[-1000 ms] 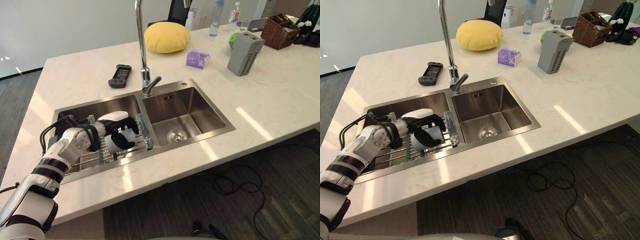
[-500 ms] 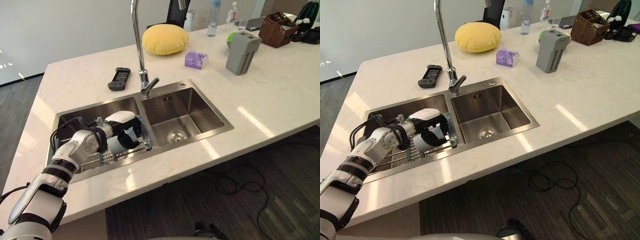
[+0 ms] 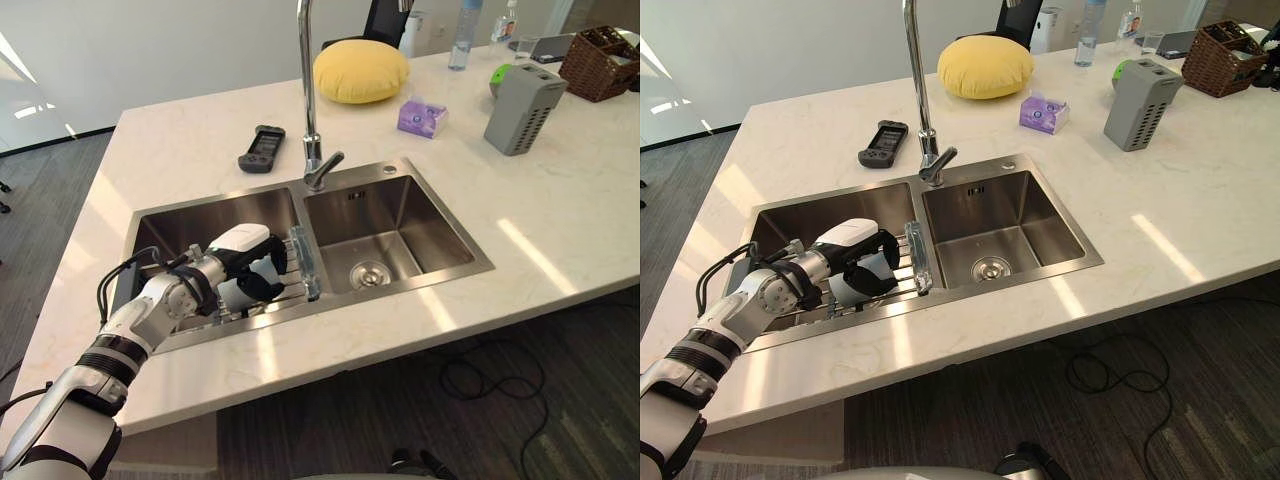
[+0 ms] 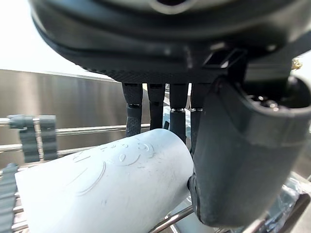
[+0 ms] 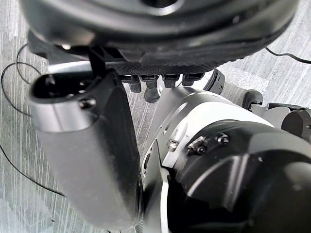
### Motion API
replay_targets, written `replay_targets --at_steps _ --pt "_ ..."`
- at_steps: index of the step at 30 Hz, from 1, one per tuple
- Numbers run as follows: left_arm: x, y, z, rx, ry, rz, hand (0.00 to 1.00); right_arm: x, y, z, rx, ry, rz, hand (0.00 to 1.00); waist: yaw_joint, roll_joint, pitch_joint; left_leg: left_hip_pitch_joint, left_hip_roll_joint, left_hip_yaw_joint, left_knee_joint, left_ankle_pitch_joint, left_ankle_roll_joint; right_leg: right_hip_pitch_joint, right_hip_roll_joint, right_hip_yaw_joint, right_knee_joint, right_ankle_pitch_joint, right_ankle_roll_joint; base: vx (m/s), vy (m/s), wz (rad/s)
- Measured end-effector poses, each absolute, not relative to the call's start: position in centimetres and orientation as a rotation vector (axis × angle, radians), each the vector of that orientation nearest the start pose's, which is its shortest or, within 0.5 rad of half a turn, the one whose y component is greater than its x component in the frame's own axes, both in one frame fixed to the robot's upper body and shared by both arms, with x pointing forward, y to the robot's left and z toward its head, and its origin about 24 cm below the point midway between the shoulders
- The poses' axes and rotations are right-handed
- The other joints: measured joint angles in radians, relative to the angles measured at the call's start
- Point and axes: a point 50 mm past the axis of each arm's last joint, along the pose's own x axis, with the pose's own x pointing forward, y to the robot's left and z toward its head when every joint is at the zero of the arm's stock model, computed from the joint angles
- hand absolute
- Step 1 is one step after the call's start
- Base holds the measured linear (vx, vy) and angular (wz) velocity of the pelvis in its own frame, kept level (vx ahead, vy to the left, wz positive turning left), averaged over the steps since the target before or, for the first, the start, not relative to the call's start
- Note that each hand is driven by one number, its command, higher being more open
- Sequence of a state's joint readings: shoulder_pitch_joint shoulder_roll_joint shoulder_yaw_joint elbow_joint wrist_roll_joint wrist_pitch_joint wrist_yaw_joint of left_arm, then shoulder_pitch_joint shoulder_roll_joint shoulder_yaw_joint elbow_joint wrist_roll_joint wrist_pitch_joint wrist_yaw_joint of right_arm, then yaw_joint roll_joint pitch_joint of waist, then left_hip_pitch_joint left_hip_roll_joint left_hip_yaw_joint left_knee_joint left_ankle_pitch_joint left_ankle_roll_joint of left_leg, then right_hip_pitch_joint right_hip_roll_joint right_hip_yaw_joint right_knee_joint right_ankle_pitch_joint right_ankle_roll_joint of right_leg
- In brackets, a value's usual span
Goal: Walk over to the sink, pick up the cup, carry it to the dishwasher, place the cup inside the dishwasher, then close the dishwasher door
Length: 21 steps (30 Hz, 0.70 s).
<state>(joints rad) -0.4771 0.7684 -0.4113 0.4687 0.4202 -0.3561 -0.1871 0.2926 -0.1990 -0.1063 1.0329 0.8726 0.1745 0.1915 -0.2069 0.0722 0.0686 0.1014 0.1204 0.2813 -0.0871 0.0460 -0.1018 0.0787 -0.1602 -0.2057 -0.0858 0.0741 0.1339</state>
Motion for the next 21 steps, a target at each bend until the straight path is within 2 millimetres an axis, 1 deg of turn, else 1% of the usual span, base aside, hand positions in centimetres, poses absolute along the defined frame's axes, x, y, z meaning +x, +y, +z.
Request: replay_targets --at_steps 6,10,14,16,19,21 --pt "31.6 22.4 9.0 1.242 -0.117 -0.527 0.0 0.8 -22.5 -16.4 0.808 1.165 -0.594 1.0 0.004 -0.002 0.0 -0.012 0.0 -0.023 0.0 0.004 0.001 0.002 0.0 -0.021 0.0 -0.003 0.001 -0.02 -0.018 0.11" --pt "31.1 22.4 9.0 1.215 -0.14 -0.511 0.0 0.8 -22.4 -16.4 0.809 1.166 -0.594 1.0 0.015 -0.004 0.002 -0.014 0.0 -0.024 0.0 0.004 0.001 0.002 0.0 -0.022 0.0 -0.003 0.0 0.0 0.0 0.0" --pt "30.5 22.9 9.0 1.19 -0.16 -0.47 0.0 0.7 -22.4 -16.4 0.811 1.168 -0.595 1.0 0.024 -0.006 0.003 -0.015 0.0 -0.025 0.0 0.004 0.001 0.002 0.0 -0.023 0.001 -0.003 0.0 -0.01 -0.003 0.0" --pt "30.2 22.9 9.2 1.149 -0.176 -0.446 0.0 0.6 -22.4 -16.4 0.813 1.168 -0.596 1.0 0.029 -0.007 0.003 -0.017 0.0 -0.026 0.0 0.004 0.001 0.001 0.0 -0.024 0.001 -0.003 0.0 0.0 0.0 0.0" --pt "30.0 22.9 10.0 1.077 -0.228 -0.394 0.0 0.5 -22.3 -16.5 0.823 1.167 -0.606 1.0 0.046 -0.01 0.005 -0.022 0.0 -0.03 0.0 0.005 0.001 -0.001 0.0 -0.029 0.001 -0.003 0.0 -0.02 -0.013 0.04" --pt "29.6 23.0 11.4 0.997 -0.287 -0.346 0.0 0.4 -22.2 -16.5 0.833 1.164 -0.614 1.0 0.057 -0.014 0.007 -0.025 0.0 -0.034 0.0 0.005 0.002 -0.002 0.0 -0.034 0.001 -0.003 0.0 -0.02 -0.014 0.05"
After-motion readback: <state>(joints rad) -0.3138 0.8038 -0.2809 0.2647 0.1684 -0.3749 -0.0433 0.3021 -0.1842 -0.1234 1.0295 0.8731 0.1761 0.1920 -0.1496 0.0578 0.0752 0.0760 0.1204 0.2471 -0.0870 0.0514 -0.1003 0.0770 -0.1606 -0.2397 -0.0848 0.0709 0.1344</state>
